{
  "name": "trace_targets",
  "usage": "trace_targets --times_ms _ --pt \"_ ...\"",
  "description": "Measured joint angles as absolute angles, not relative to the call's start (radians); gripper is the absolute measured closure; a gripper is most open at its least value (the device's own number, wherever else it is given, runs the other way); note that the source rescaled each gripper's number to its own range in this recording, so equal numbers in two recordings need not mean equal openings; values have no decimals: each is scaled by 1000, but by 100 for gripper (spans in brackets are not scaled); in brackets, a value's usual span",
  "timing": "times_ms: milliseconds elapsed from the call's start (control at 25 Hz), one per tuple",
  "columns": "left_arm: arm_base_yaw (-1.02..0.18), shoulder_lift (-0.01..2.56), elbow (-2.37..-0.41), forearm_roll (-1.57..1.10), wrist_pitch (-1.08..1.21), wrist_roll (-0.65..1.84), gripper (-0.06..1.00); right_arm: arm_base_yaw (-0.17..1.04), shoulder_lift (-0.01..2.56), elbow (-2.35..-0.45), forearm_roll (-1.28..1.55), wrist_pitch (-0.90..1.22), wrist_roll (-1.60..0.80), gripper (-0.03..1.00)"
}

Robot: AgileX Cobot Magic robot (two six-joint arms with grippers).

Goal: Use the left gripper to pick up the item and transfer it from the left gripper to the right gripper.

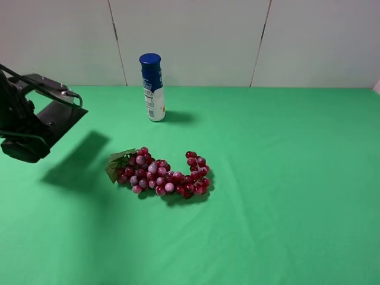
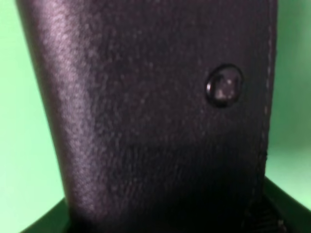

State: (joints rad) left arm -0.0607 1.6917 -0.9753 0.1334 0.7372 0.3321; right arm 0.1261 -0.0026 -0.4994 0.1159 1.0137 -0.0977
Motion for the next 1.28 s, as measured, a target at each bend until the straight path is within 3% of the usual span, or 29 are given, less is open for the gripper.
trace_targets --times_ms 400,920,1280 --pt "-97 1541 -1008 135 922 388 90 126 -3 -499 116 1014 -98 -3" --pt "-383 1523 -1018 177 1032 424 90 126 -3 -499 116 1014 -98 -3" --pt "-506 1523 -1018 181 1031 486 90 126 -3 -499 119 1014 -98 -3"
